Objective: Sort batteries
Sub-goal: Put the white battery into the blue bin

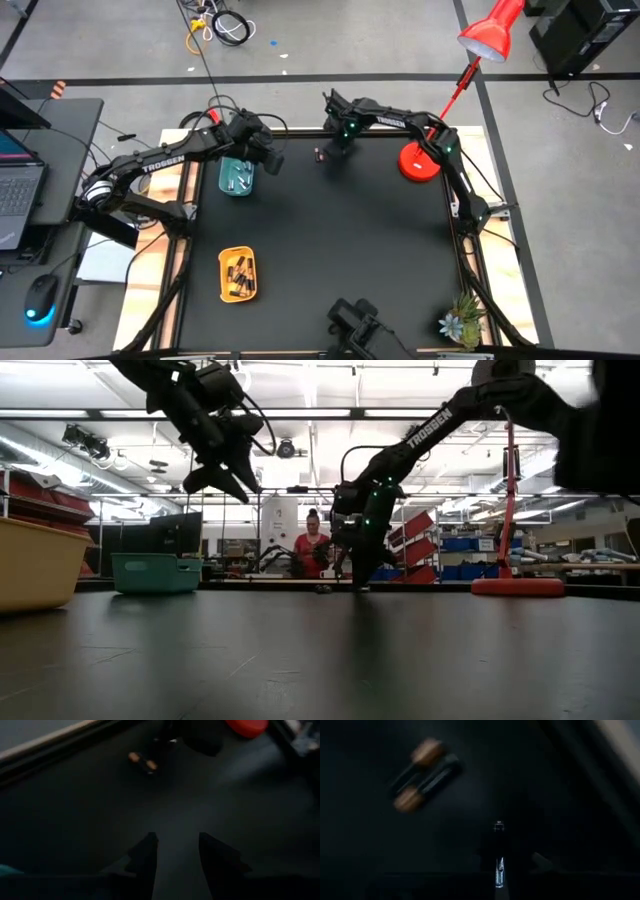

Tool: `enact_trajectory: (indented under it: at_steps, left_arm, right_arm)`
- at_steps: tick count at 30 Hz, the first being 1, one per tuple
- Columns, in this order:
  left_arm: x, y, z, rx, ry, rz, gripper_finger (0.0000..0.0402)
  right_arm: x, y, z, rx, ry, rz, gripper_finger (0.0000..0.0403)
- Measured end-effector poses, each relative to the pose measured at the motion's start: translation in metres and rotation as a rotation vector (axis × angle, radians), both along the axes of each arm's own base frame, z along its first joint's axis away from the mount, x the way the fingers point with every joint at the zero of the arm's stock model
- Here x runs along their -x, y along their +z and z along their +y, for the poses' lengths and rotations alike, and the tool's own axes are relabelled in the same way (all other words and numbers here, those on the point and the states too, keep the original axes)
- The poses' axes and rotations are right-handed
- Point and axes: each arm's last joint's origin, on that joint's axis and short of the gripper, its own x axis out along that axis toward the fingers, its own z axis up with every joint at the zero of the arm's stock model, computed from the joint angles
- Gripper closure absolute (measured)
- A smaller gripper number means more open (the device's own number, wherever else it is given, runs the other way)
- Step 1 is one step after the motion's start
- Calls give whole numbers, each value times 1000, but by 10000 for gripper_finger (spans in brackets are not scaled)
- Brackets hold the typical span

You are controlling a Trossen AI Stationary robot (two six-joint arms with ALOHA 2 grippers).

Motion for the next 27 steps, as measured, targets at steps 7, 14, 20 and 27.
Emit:
enact_trajectory:
  at_steps: [7, 14, 20, 27]
  left_arm:
    - [-5, 5, -1, 38, -82, -95, 250]
    - [-6, 6, -1, 32, -83, -110, 250]
    - [-6, 6, -1, 29, -80, -108, 250]
    - [-5, 5, 0, 14, -62, -97, 250]
  right_arm:
    - [-1, 43, 7, 37, 43, -124, 401]
    - [3, 60, 16, -1, 119, -166, 397]
    - [0, 44, 50, -71, 378, -65, 313]
    - [-24, 24, 120, -57, 531, 64, 234]
